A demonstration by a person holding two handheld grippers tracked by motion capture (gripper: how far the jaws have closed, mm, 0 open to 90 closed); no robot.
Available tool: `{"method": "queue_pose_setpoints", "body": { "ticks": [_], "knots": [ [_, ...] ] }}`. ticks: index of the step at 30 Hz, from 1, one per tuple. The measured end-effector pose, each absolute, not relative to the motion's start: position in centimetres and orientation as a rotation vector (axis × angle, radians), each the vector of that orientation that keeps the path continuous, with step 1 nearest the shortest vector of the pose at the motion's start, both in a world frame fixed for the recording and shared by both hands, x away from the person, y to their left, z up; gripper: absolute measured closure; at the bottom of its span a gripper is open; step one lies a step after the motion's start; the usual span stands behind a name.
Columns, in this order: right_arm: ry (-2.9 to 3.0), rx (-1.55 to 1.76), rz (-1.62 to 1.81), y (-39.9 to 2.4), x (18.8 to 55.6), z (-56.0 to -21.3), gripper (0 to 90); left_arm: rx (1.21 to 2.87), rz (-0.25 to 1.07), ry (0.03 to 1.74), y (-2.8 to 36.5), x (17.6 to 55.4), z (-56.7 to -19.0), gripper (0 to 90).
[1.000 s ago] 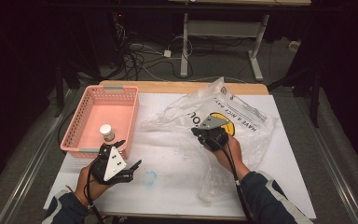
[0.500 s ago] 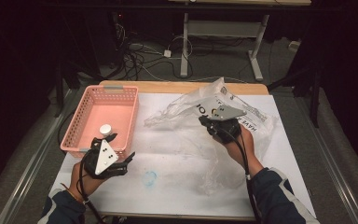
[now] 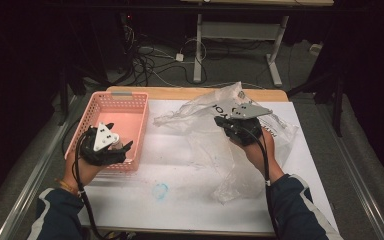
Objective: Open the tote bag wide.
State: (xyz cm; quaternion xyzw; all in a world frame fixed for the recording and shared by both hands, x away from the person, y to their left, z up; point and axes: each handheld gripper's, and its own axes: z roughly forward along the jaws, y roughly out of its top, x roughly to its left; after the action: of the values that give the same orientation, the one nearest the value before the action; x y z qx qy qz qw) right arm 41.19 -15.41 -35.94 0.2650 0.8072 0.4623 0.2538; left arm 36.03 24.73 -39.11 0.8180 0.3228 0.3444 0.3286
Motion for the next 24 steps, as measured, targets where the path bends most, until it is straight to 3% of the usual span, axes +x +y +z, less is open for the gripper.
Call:
{"method": "queue_pose_setpoints", "body": {
  "ticks": [14,16,24],
  "knots": [
    [2.175,0.720,1.306,-16.1,40.7,-35.5,90.0,2.447,0.712,1.031,26.7,42.8,-41.1,21.8],
    [2.172,0.717,1.305,-16.0,40.7,-35.6,90.0,2.475,0.647,1.073,26.9,43.5,-41.4,27.9],
    [2.158,0.722,1.315,-16.4,40.6,-35.4,90.0,2.571,0.484,1.147,27.8,45.8,-42.5,38.3]
  ]
}}
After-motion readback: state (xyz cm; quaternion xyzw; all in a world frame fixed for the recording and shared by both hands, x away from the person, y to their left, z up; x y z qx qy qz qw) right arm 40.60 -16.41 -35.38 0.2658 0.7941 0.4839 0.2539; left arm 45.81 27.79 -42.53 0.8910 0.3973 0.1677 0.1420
